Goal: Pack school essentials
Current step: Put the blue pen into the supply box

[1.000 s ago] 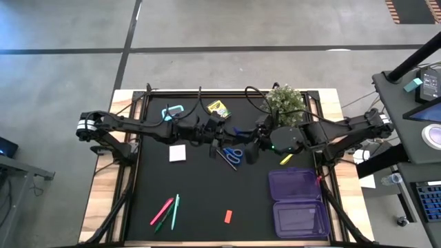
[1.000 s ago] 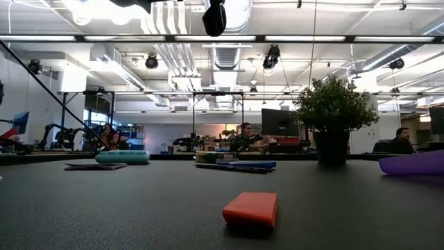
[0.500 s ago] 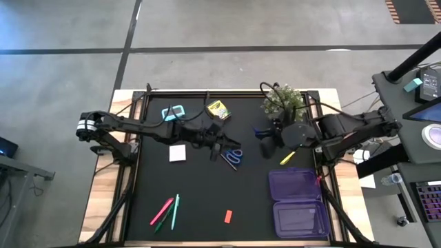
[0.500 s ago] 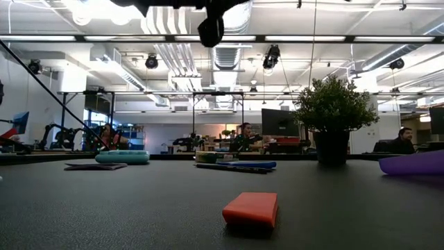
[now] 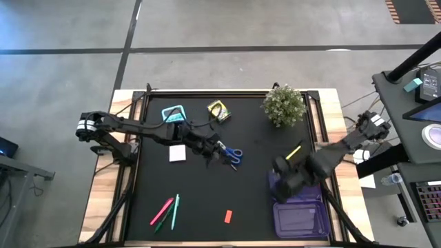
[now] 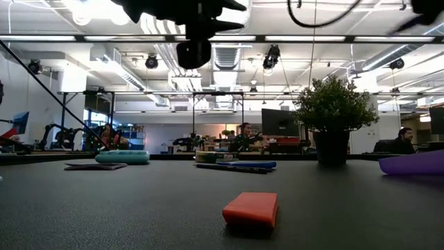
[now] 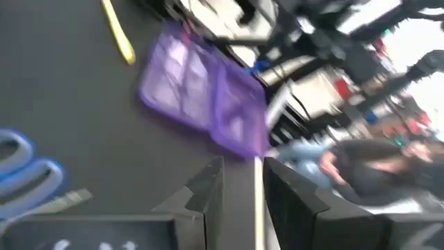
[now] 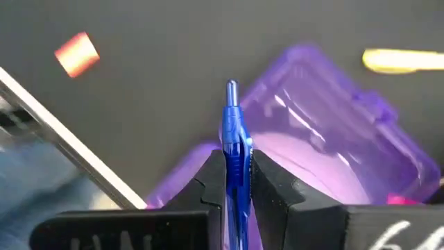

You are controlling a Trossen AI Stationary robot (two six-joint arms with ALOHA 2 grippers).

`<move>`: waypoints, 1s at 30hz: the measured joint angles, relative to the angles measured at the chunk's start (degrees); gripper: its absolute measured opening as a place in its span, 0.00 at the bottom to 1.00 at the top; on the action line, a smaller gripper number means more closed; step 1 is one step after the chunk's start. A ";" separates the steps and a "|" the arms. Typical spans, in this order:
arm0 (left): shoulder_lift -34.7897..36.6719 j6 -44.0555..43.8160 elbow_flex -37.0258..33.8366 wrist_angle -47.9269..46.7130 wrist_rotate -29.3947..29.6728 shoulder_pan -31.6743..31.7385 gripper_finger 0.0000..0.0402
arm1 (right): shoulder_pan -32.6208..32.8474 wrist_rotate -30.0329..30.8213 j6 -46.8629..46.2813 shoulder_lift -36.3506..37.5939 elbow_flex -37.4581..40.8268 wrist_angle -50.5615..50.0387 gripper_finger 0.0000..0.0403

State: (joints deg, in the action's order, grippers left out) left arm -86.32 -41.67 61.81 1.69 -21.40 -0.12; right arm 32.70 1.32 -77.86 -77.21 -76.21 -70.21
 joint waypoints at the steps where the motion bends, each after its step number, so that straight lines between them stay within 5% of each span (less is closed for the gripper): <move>1: 0.00 -0.04 -0.04 -0.77 -1.11 -0.42 0.21 | 1.69 -1.21 -0.69 -0.90 0.48 0.48 0.08; 8: 0.00 -1.35 -0.34 -7.10 -3.01 -5.20 0.21 | 12.80 -9.35 -1.91 -7.89 1.25 3.31 0.08; 17: 0.02 -5.25 -0.41 -10.90 -2.96 -12.02 0.21 | 19.89 -8.55 6.88 -15.65 1.29 8.97 0.08; 30: 0.02 -21.60 -0.49 -47.33 2.85 -24.10 0.21 | 20.69 -5.27 17.68 -24.25 1.38 9.79 0.11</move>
State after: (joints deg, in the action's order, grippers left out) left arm -86.30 -63.26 61.33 -45.64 -18.55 -24.23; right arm 53.39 -3.96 -60.18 -101.47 -74.83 -60.42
